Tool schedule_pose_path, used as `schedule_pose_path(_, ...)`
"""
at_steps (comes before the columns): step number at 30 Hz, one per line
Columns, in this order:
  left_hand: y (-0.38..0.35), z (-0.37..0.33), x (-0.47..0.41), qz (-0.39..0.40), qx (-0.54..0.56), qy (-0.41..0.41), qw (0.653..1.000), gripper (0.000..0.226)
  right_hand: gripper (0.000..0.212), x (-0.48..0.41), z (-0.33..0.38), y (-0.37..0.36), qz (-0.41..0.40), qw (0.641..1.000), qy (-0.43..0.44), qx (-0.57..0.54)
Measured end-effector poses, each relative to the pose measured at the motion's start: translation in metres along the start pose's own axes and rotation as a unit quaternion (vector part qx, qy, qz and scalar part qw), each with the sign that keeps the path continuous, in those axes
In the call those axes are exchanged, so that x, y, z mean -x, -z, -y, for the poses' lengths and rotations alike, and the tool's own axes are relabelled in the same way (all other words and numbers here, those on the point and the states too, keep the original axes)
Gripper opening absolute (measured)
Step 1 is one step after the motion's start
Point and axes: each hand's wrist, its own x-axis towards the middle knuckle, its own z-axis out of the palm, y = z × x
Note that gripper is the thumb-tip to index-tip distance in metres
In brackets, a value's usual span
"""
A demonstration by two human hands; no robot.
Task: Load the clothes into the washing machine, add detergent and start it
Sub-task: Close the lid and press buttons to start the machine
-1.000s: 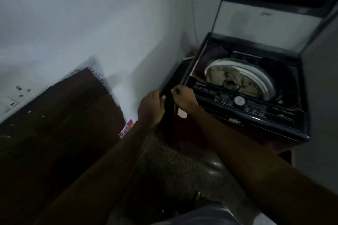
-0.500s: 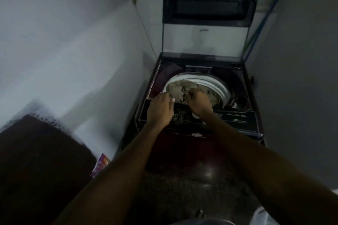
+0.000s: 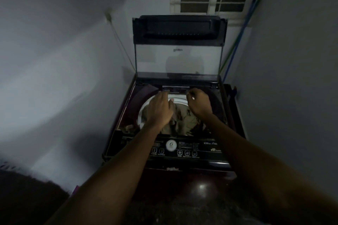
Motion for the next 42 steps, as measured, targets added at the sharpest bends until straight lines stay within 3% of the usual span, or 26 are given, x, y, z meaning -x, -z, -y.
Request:
schedule_pose_path(5, -0.006, 0.006, -0.05, 0.013, 0.001, -0.022, 1.0, 0.047, 0.031, -0.037, -0.001, -0.005, -0.005, 1.0, -0.011, 0.024)
schedule_pose_path(9, -0.008, 0.021, -0.087, 0.02, -0.007, -0.032, 0.999, 0.045, 0.015, -0.066, -0.002, -0.015, -0.019, 0.999, 0.001, 0.045)
schedule_pose_path(13, 0.001, 0.036, -0.139, 0.022, -0.01, -0.053, 0.998, 0.047, 0.037, -0.101, 0.011, -0.017, -0.036, 0.998, -0.009, 0.05)
schedule_pose_path(18, 0.017, 0.028, -0.199, 0.002, -0.03, -0.093, 0.995, 0.048, 0.044, -0.152, 0.028, -0.004, -0.064, 0.997, -0.016, 0.032)
schedule_pose_path(22, 0.019, 0.014, -0.239, -0.007, -0.025, -0.112, 0.993, 0.055, 0.041, -0.198, 0.045, 0.013, -0.107, 0.994, -0.016, 0.009)
schedule_pose_path(27, 0.027, 0.002, -0.291, -0.041, -0.046, -0.132, 0.989, 0.052, 0.022, -0.257, 0.056, 0.031, -0.119, 0.992, 0.028, 0.011)
schedule_pose_path(31, 0.031, 0.005, -0.338, -0.067, -0.08, -0.132, 0.986, 0.053, 0.025, -0.3, 0.06, 0.041, -0.125, 0.991, 0.037, 0.031)
schedule_pose_path(42, 0.022, 0.027, -0.433, -0.041, -0.138, -0.13, 0.981, 0.056, 0.058, -0.387, 0.062, 0.043, -0.069, 0.965, 0.127, 0.219)
